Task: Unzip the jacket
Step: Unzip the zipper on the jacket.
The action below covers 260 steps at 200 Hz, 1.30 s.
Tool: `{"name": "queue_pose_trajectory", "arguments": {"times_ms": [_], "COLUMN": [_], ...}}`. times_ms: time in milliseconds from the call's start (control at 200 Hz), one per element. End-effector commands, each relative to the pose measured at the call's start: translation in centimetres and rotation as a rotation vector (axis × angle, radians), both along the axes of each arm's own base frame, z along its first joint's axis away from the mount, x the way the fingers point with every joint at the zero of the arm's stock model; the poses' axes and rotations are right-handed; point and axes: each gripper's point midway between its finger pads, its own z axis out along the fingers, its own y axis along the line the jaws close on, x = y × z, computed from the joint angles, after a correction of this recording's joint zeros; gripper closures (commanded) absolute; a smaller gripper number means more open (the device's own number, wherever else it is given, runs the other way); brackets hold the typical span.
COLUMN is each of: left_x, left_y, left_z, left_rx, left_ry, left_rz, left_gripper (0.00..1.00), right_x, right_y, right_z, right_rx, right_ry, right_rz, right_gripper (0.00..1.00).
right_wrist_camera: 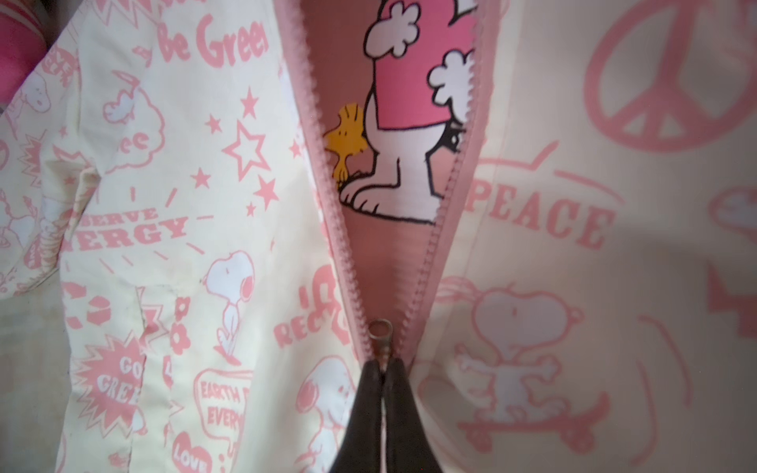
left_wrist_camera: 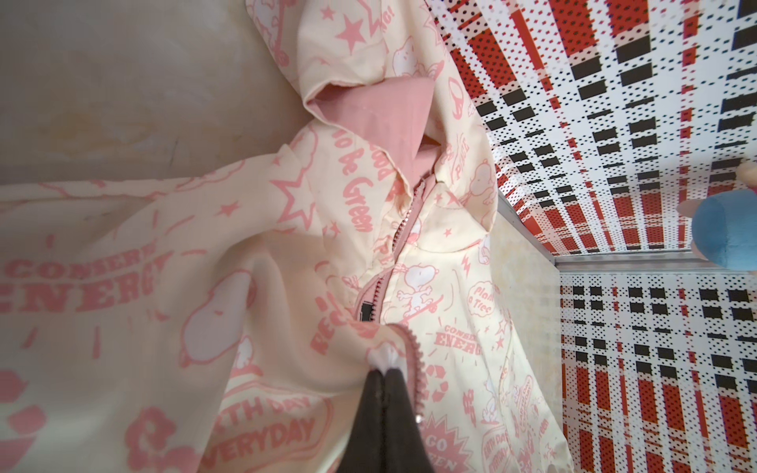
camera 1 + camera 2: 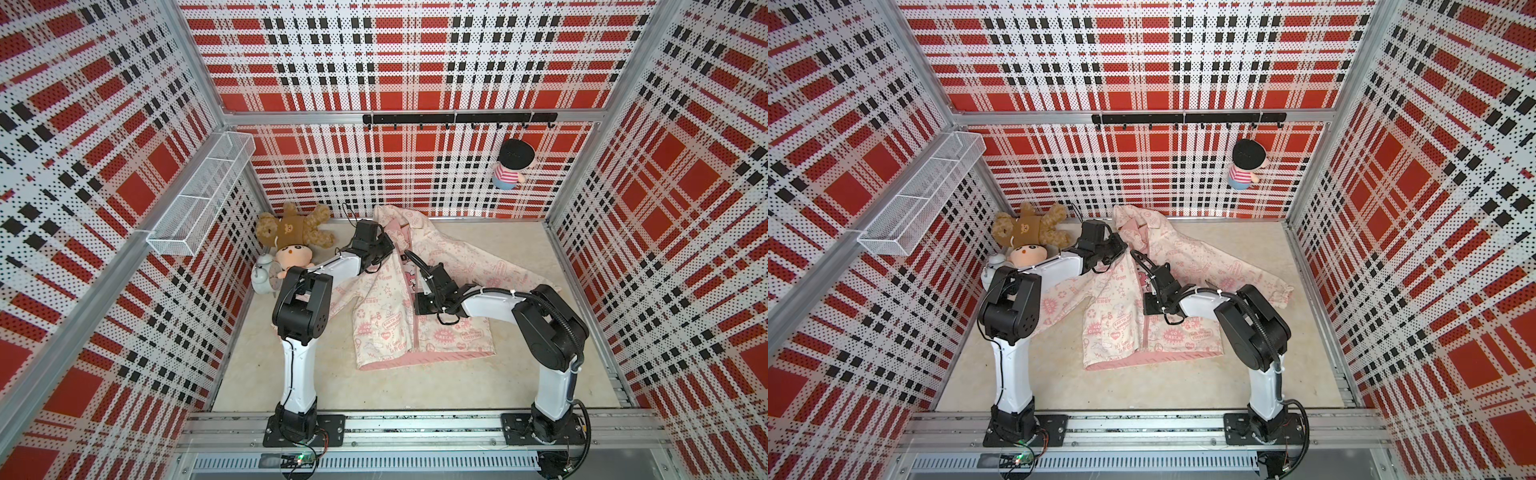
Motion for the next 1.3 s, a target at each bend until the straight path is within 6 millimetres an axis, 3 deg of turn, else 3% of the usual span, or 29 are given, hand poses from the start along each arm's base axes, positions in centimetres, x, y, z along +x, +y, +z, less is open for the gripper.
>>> {"name": "queue_pose_trajectory", "arguments": {"times_ms": [0, 421, 666, 1072, 1167, 1298], "left_x": [1.9, 2.0, 2.0, 2.1, 2.0, 1.7], "left_y": [2.0, 2.9, 3.4, 3.8, 3.9, 3.6], "left_z": [0.9, -0.1, -0.5, -1.4, -1.4, 0.1], "left_rx": [0.021, 0.04, 0.058, 0.081, 0.081, 0.071], "left_ry": [-0.074, -0.063, -0.06, -0.054, -0.055, -0.097], "left_rz": [0.059, 0.077, 0.083, 0.089, 0.088, 0.066], "left_gripper": [1.0, 1.0, 1.0, 1.0, 1.0, 1.0], "right_x": [-3.5, -12.6, -17.1, -21.4, -21.4, -20.8], "right_y": [-0.7, -0.7, -1.9, -3.8, -4.1, -4.2], "right_z": [-1.0, -2.5, -3.7, -4.4, -4.2, -3.5], "right_rx": [-0.032, -0.063, -0.09, -0.125, -0.132, -0.152], "right_ry": [0.095, 0.225, 0.296, 0.356, 0.347, 0.311], "right_rz": [0.004, 0.057, 0.068, 0.063, 0.06, 0.07], "right_gripper": [1.0, 1.0, 1.0, 1.0, 1.0, 1.0]}}
